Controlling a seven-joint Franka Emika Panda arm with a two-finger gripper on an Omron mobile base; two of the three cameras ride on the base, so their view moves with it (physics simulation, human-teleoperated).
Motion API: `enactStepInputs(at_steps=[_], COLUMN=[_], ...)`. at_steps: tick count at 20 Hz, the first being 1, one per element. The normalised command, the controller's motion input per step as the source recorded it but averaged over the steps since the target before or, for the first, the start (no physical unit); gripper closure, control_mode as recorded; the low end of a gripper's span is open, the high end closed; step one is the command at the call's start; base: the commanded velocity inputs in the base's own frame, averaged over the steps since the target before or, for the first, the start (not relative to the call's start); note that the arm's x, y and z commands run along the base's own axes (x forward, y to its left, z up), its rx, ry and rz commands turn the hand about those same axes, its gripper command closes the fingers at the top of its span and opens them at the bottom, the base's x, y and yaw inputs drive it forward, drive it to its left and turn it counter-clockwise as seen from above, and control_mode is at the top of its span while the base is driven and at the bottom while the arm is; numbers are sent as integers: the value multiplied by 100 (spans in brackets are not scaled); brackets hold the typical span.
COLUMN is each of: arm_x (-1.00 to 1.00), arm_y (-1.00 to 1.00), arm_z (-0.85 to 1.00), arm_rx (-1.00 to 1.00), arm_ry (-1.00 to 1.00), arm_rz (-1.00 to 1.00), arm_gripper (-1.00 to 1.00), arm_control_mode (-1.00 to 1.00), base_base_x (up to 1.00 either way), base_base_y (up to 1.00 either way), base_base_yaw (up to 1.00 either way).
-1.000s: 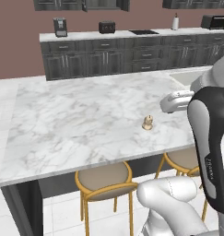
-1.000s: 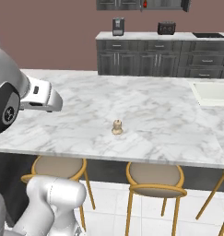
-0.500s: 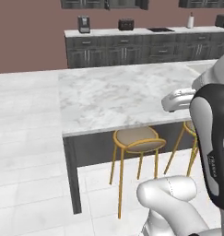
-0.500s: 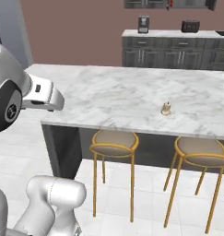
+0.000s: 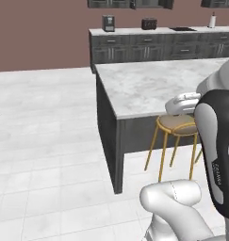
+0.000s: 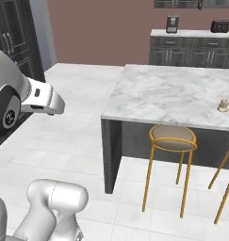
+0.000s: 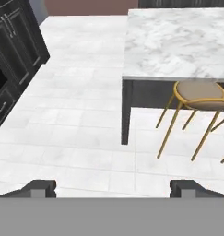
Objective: Get the candle and the beer from the cabinet and move them to the dining counter.
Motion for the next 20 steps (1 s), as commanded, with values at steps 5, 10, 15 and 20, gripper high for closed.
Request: enactStepInputs(at_steps=[5,10,15,20], arm_x=[0,0,0,0], arm_y=[0,0,0,0], arm_z=[0,0,0,0], arm_rx=[0,0,0,0], arm_ry=[0,0,0,0], arm_rz=[0,0,0,0], arm_gripper=[-100,-100,-100,-100], arm_control_mode=[100,100,100,100], base_base_x=[59,100,100,100], base_base_y=[100,100,100,99], base_base_yaw=[0,-1,-17,-19])
